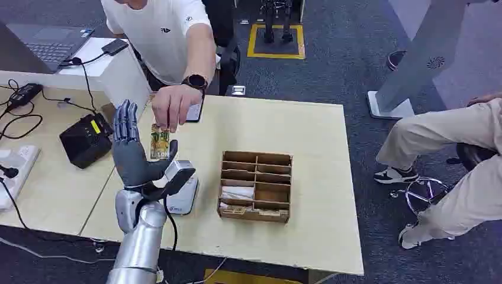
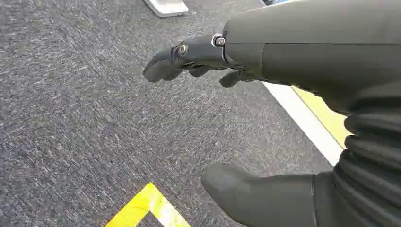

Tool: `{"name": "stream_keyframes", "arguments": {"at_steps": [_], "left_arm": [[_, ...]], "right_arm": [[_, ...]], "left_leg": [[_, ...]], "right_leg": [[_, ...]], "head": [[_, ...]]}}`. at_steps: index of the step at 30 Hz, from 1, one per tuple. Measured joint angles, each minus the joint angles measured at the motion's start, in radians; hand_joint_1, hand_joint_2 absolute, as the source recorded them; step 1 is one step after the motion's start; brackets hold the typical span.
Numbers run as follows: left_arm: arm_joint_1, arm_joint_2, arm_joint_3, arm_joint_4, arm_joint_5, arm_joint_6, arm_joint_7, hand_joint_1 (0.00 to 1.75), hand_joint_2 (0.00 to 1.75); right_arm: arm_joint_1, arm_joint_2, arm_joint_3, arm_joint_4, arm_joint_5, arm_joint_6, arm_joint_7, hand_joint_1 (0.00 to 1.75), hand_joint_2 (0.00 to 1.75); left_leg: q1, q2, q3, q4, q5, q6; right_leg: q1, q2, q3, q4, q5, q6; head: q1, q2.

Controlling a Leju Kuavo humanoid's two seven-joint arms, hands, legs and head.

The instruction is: Pass the card to the sensor for recognition and then transmit it.

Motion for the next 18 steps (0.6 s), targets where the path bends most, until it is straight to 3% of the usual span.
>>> {"name": "stream_keyframes", "arguments": {"at_steps": [1, 3, 4, 5, 9, 11, 12, 14, 18], "left_arm": [[-0.002, 0.0, 0.0, 0.0, 0.0, 0.0, 0.0, 0.0, 1.75], [-0.104, -0.022, 0.082, 0.059, -0.108, 0.0, -0.021, 0.0, 1.75], [-0.168, -0.044, 0.158, 0.096, -0.176, 0.0, -0.016, 0.52, 1.75], [-0.195, -0.058, 0.197, 0.117, -0.179, 0.0, -0.007, 1.61, 1.75], [-0.2, -0.062, 0.203, 0.127, -0.158, 0.0, -0.012, 1.52, 1.75], [-0.2, -0.064, 0.204, 0.132, -0.153, 0.0, -0.012, 1.05, 1.75], [-0.2, -0.064, 0.205, 0.133, -0.151, 0.0, -0.012, 1.05, 1.75], [-0.201, -0.064, 0.205, 0.135, -0.136, 0.0, -0.013, 1.31, 1.75], [-0.201, -0.064, 0.205, 0.141, -0.105, 0.0, -0.016, 1.31, 1.75]], "right_arm": [[0.0, 0.0, 0.0, 0.0, 0.0, 0.0, 0.0, 0.0, 1.75], [0.0, -0.02, 0.018, 0.025, 0.009, -0.001, 0.001, 0.0, 1.75], [0.0, -0.032, 0.032, 0.046, 0.009, -0.003, 0.003, 0.0, 1.75], [0.0, -0.04, 0.042, 0.056, 0.009, -0.003, 0.003, 0.0, 1.75], [0.0, -0.045, 0.049, 0.061, 0.009, -0.007, 0.002, 0.0, 1.75], [-0.001, -0.046, 0.05, 0.064, 0.01, -0.009, 0.002, 0.0, 1.75], [-0.001, -0.047, 0.052, 0.064, 0.01, -0.01, 0.002, 0.0, 1.75], [0.0, -0.047, 0.054, 0.064, 0.009, -0.012, 0.001, 0.0, 1.75], [-0.001, -0.048, 0.055, 0.065, 0.009, -0.013, -0.001, 0.0, 1.75]], "left_leg": [[0.0, 0.0, 0.0, 0.0, 0.0, 0.0], [0.0, 0.0, 0.0, 0.0, 0.0, -0.001], [0.0, 0.0, 0.0, 0.0, 0.0, -0.001], [0.0, 0.0, 0.0, 0.0, 0.0, -0.001], [0.0, 0.0, 0.0, 0.0, 0.0, -0.001], [0.0, 0.0, 0.0, 0.0, 0.0, -0.001], [0.0, 0.0, 0.0, 0.0, 0.0, -0.001], [0.0, 0.0, 0.0, 0.0, 0.0, -0.001], [0.0, 0.0, 0.0, 0.0, 0.0, -0.001]], "right_leg": [[0.0, 0.0, 0.0, 0.0, 0.0, 0.0], [0.0, 0.0, 0.0, 0.0, 0.001, -0.001], [0.0, 0.0, 0.0, 0.0, 0.001, -0.001], [0.0, 0.0, -0.001, 0.0, 0.001, -0.001], [0.0, 0.0, -0.001, 0.0, 0.001, -0.001], [0.0, 0.0, -0.001, 0.0, 0.001, -0.001], [0.0, 0.0, -0.001, 0.0, 0.001, -0.001], [0.0, 0.0, -0.001, 0.0, 0.001, -0.001], [0.0, 0.0, -0.001, 0.0, 0.001, -0.001]], "head": [[0.0, 0.0], [0.0, 0.0], [0.0, 0.0], [0.0, 0.0], [0.0, 0.0], [0.0, 0.0], [0.0, 0.0], [0.0, 0.0], [0.0, 0.0]]}}
